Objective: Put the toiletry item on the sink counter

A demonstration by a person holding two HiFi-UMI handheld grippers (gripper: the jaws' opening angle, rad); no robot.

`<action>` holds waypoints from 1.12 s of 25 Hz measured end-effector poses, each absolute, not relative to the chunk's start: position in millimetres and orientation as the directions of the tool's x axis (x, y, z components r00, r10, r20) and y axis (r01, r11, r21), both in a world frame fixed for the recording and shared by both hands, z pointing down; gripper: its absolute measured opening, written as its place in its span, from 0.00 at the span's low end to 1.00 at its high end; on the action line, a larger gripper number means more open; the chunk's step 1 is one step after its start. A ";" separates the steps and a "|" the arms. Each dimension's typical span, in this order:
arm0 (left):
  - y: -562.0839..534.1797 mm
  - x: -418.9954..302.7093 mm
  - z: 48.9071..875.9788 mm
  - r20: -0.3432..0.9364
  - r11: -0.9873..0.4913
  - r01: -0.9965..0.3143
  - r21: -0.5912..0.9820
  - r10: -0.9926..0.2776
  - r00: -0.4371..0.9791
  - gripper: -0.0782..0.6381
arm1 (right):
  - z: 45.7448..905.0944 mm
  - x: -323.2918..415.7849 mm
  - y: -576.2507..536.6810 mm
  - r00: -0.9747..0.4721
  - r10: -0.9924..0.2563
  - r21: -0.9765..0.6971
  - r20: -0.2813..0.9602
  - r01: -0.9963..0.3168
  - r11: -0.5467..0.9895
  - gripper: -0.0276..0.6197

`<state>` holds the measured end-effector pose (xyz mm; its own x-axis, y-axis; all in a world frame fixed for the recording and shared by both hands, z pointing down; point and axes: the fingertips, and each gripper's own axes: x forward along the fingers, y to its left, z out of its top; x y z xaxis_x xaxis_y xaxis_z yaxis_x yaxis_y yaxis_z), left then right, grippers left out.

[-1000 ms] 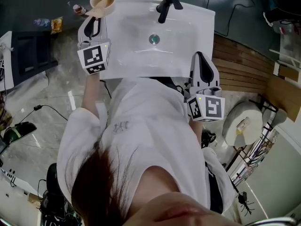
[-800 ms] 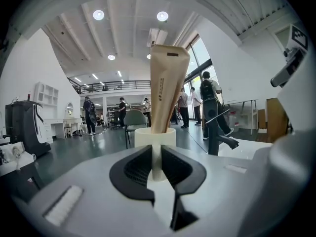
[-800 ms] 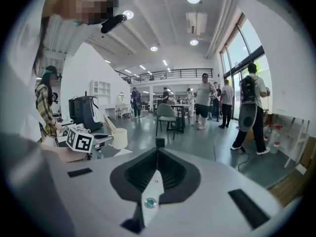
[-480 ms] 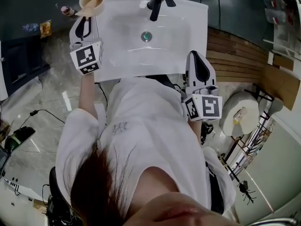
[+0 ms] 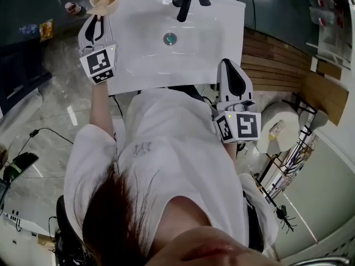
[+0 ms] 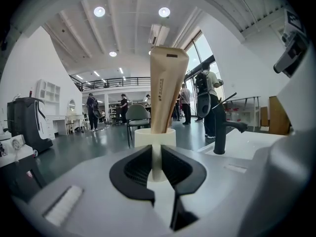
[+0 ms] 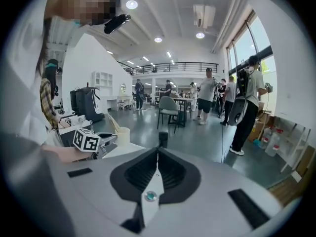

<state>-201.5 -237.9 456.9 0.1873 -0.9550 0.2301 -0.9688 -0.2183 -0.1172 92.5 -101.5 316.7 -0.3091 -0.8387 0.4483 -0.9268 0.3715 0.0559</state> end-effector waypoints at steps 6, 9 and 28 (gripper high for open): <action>-238.7 -202.4 471.3 0.253 -0.221 -0.968 -0.118 -0.949 0.186 0.18 | 320.1 87.2 -104.0 -0.313 -0.828 0.061 0.465 -0.922 0.382 0.06; -237.8 -202.6 477.8 0.264 -0.220 -0.969 -0.114 -0.947 0.184 0.18 | 320.8 85.5 -104.8 -0.315 -0.825 0.063 0.470 -0.920 0.387 0.06; -235.1 -197.8 502.8 0.309 -0.230 -0.969 -0.089 -0.931 0.193 0.18 | 326.2 80.2 -110.7 -0.323 -0.816 0.057 0.480 -0.916 0.397 0.06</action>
